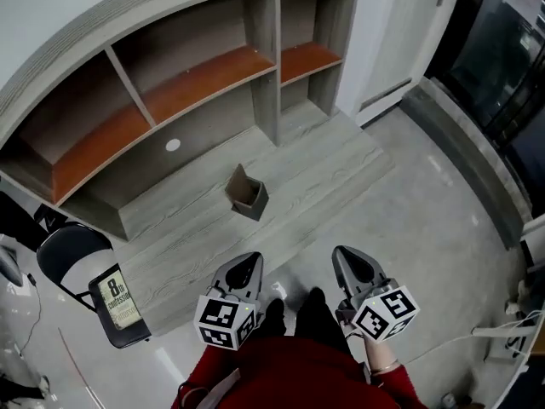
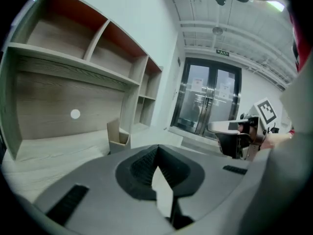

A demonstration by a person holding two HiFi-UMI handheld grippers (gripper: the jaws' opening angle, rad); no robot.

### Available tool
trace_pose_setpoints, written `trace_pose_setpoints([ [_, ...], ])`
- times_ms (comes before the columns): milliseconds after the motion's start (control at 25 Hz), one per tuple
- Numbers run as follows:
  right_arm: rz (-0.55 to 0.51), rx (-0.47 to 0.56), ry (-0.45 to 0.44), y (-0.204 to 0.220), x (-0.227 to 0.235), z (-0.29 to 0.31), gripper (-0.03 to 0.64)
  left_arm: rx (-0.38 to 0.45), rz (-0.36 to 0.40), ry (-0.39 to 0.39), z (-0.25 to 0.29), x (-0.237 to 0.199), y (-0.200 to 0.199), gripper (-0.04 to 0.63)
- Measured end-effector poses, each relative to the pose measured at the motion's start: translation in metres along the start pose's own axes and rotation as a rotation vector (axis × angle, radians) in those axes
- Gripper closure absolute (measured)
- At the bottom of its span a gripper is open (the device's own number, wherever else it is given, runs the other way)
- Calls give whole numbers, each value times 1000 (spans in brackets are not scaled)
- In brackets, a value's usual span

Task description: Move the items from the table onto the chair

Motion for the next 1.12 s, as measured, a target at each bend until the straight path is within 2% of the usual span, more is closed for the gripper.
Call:
trace_pose_setpoints([
  [120,26,-43,-110,-6,18,36,601,22,-51,-64,14,-3,3,588],
  [320,38,-122,-297,-24,51,86,601,31,-90,-274,42,-1,6,587],
  [440,38,-182,-404,-30,67,109,601,47,-95,-380,58,3,4,587],
  [640,88,-255,-522,-19,75,124,601,23,-89,-519,59,13,14,586],
  [800,82,-296,-580,-10,70,137,601,-39,-67,-557,57,13,23,586],
  [960,58,-306,-592,-9,60,150,601,-54,-86,-584,58,-2,31,584],
  [1040,46,-307,-605,-11,54,153,601,-78,-85,-575,63,-14,34,525],
  [1120,30,-315,-610,-12,53,155,601,-98,-72,-570,74,-36,37,402],
])
Point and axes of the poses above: the fingertips, and each gripper's own axes: z forward along the fingers, x to its right, y out of its underside, the point moved 2 cm from there along -z, backward along the fingers, and after that the axes turned 13 degrees about x, right-handed, at the moved point
